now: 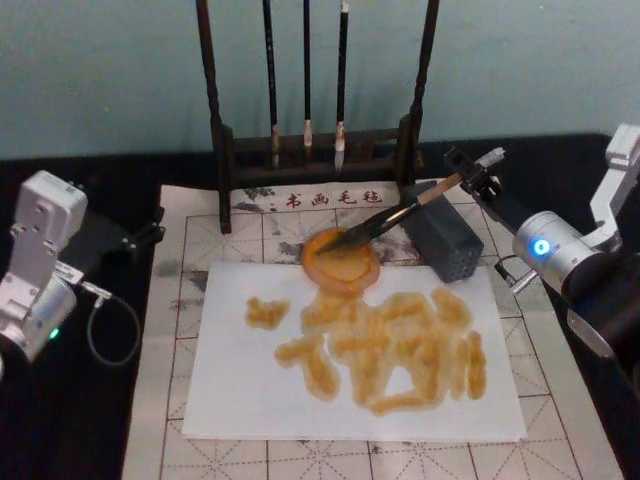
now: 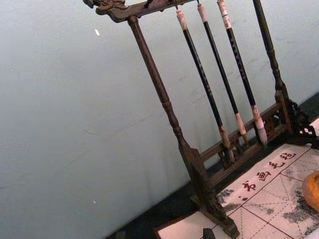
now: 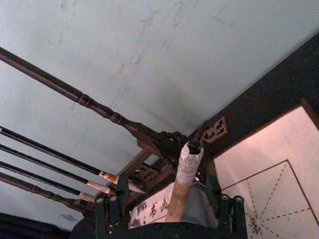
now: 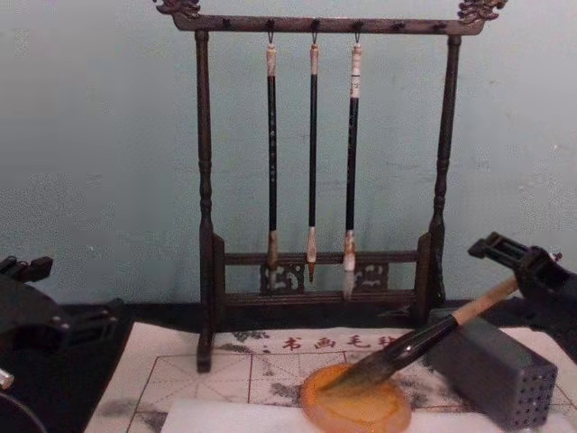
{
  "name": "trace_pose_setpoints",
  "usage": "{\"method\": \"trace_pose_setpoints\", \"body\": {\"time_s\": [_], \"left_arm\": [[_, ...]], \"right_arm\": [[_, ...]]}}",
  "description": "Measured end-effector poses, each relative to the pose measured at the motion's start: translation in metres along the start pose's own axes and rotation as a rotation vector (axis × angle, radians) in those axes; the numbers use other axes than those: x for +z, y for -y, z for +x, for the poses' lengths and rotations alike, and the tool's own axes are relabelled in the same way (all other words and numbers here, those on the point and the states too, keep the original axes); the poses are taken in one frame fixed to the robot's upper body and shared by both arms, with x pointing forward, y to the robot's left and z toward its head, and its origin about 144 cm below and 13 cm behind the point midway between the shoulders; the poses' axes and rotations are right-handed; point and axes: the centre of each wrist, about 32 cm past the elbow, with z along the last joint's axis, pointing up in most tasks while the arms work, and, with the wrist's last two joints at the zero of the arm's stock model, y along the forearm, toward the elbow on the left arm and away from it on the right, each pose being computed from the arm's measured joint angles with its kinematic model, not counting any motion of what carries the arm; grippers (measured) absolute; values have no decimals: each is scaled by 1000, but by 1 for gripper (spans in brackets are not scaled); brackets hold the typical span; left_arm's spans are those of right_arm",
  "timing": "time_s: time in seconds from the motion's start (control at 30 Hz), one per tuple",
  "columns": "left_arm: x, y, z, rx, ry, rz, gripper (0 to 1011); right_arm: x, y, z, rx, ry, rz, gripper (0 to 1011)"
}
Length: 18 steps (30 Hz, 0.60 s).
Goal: Pick up the brush from the inkstone, write on the paper, then place the brush back to its original position.
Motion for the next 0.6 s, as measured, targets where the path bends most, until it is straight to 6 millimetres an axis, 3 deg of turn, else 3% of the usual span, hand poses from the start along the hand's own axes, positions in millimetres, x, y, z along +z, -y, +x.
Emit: {"method": "trace_pose_setpoints", "body": {"time_s": [0.6], "left_arm": [[0,0,0,0,0,0,1001]], "right_arm": [[0,0,-1,3,1,-2,981]]}}
